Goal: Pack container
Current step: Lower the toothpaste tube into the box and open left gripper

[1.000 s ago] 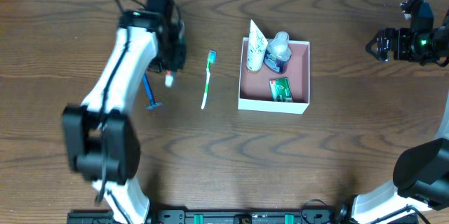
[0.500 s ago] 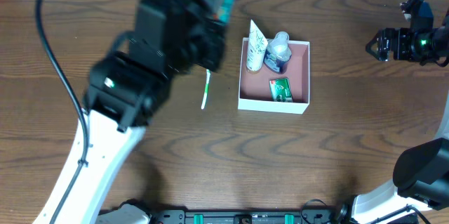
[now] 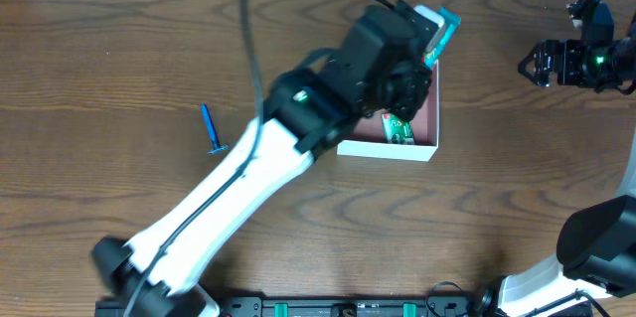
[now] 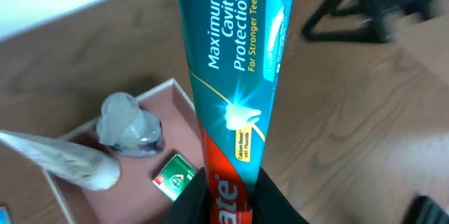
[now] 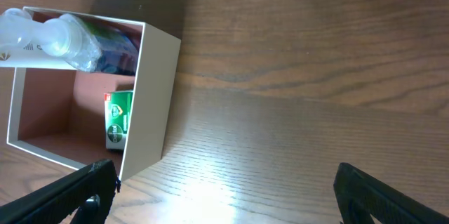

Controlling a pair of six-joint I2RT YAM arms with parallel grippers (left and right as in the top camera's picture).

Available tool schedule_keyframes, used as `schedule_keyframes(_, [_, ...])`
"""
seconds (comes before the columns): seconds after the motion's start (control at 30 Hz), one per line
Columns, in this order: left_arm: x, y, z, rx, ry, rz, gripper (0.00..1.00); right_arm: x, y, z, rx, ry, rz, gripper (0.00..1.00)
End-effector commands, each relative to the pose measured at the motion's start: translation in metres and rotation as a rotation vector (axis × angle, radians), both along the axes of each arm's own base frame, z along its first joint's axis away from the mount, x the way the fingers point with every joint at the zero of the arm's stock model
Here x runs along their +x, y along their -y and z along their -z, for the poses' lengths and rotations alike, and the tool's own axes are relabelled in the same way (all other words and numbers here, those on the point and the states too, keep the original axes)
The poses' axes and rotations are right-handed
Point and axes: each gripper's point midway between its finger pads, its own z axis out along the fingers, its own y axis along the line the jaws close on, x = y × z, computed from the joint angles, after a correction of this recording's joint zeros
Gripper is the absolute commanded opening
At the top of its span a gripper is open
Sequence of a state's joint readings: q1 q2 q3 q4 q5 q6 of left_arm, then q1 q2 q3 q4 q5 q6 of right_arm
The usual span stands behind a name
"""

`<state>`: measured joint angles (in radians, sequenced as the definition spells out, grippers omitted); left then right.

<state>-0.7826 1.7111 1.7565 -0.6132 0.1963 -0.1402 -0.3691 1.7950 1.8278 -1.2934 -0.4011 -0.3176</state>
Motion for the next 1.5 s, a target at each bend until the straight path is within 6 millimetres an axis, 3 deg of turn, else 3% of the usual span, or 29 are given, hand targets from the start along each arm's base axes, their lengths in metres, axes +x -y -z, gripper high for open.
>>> schedule_keyframes(0.0, [0.01, 0.009, 0.023, 0.004, -0.049, -0.025, 0.19, 0.001, -0.005, -0.002, 0.017, 0.003, -0.003, 0.99])
schedule_keyframes(0.3, [0.031, 0.017, 0.079, 0.074, -0.123, -0.103, 0.18, 0.001, -0.005, -0.002, 0.017, 0.003, -0.003, 0.99])
schedule_keyframes(0.6, [0.04, 0.018, 0.112, 0.11, -0.181, -0.165, 0.19, 0.001, -0.005, -0.002, 0.017, 0.003, -0.003, 0.99])
schedule_keyframes(1.1, [0.044, 0.02, 0.15, 0.163, -0.227, -0.176, 0.23, 0.001, -0.005, -0.002, 0.017, 0.003, -0.003, 0.99])
schedule_keyframes(1.47, [0.049, 0.016, 0.15, 0.176, -0.208, -0.2, 0.24, 0.001, -0.005, -0.002, 0.017, 0.003, -0.003, 0.99])
